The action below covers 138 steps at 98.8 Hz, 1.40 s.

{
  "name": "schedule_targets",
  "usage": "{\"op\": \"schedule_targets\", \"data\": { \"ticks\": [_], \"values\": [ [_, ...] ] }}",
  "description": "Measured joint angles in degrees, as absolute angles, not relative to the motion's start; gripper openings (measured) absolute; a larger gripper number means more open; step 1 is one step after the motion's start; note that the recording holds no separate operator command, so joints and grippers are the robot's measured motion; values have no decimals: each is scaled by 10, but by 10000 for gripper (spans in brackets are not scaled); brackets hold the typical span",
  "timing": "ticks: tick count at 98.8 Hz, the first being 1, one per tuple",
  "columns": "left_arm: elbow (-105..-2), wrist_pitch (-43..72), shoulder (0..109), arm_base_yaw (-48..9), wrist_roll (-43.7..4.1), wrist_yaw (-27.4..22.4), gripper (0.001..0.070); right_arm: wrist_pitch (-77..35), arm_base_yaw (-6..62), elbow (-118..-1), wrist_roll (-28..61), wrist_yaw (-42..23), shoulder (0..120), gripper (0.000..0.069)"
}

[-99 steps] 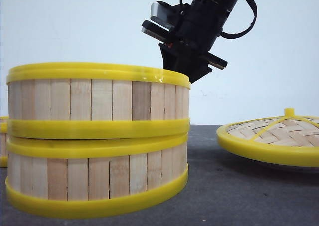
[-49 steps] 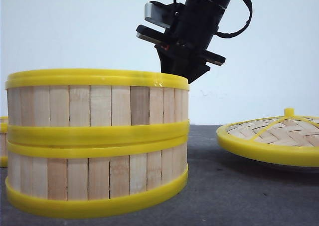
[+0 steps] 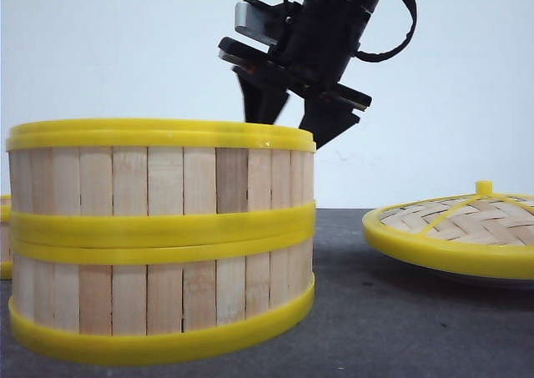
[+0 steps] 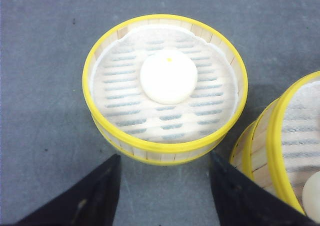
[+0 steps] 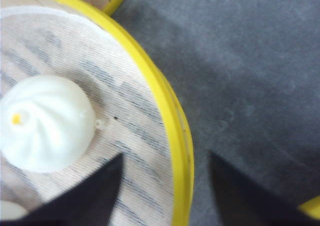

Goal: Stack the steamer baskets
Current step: 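Lower the basket onto the nearest basket, open the right gripper, withdraw, then grasp the rim of another bun-filled basket with the left gripper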

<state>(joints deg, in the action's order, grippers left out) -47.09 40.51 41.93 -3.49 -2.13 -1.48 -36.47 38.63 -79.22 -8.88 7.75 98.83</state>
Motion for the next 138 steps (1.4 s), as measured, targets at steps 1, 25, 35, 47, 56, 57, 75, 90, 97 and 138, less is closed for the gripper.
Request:
{"op": "schedule_targets", "data": {
  "ticks": [1,25,35,47,56,57,75,90,97,138],
  "values": [
    [-471,405,421,-35,-21,-15,332,-365,386,-792,-90,77,988,391],
    [-505,359,504,-2,-21,-15,332,-382,386,-792,-94,77,908,440],
    [-506,321,557,22,-21,-15,332,-409,386,-794,-90,65,834,440],
    [-518,299,631,54,-22,-15,332,-461,370,-795,-86,23,750,440],
    [-530,281,684,69,-22,-15,332,-514,344,-795,-83,-13,694,440],
    [-531,278,689,70,-22,-15,332,-520,341,-795,-83,-17,688,440],
    [-544,240,789,89,-22,-15,332,-622,283,-792,-83,-72,601,440],
    [-559,236,865,94,-24,-15,332,-668,234,-731,-83,-90,531,440],
    [-572,235,892,95,-24,-15,332,-671,215,-695,-82,-91,500,440],
    [-582,212,930,95,-32,-15,45,-726,198,-606,-101,-90,392,440]
  ]
}}
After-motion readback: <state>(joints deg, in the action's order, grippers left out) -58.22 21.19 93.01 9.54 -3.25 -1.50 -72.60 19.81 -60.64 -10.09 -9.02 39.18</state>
